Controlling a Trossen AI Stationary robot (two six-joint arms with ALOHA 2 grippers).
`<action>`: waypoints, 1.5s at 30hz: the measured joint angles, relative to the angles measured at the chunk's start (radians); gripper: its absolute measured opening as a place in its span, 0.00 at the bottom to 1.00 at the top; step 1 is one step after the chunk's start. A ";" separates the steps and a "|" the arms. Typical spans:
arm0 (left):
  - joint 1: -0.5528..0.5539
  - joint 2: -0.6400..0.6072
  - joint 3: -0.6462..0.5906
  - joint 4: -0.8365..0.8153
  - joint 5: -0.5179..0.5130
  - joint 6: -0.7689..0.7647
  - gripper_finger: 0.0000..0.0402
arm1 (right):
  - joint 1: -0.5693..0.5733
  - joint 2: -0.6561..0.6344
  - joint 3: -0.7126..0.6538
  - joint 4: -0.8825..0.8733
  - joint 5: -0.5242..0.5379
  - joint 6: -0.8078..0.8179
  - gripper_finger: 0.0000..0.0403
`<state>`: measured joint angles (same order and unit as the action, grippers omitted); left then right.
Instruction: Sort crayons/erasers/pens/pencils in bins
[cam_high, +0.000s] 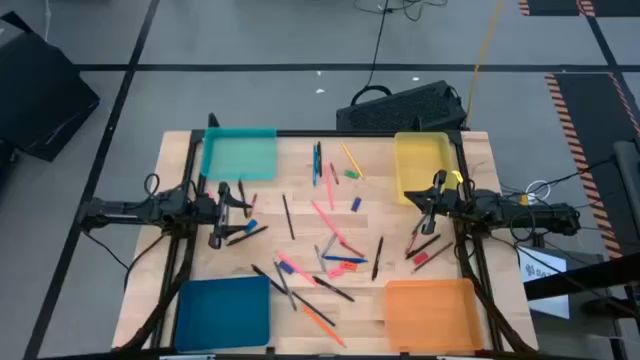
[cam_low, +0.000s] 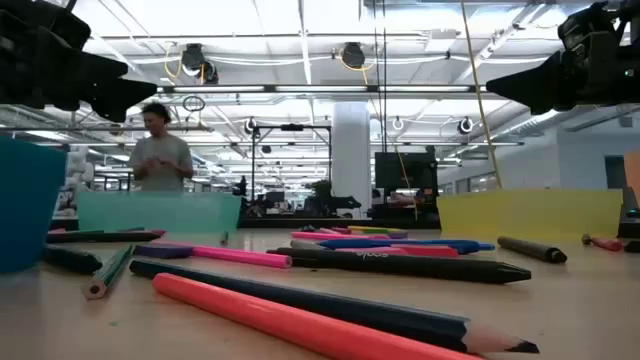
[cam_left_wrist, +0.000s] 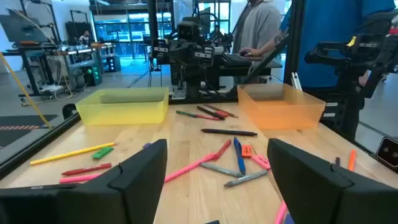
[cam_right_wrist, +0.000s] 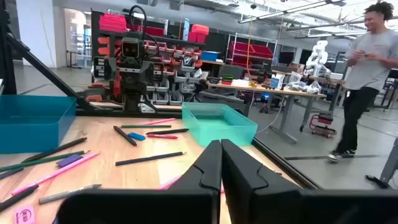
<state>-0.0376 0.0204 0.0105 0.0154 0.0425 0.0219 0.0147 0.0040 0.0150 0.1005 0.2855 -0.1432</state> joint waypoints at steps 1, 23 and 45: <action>0.000 0.000 0.000 0.000 0.000 0.000 0.69 | 0.000 0.000 0.000 0.000 0.000 0.000 0.00; 0.000 0.000 0.000 0.000 0.000 0.000 0.69 | 0.000 0.000 0.000 0.000 0.000 0.000 0.00; 0.000 0.000 0.000 0.000 0.000 0.000 0.69 | 0.000 0.000 0.000 0.027 -0.002 0.139 0.00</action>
<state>-0.0376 0.0202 0.0107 0.0155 0.0425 0.0219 0.0151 0.0040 0.0147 0.1272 0.2837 -0.0038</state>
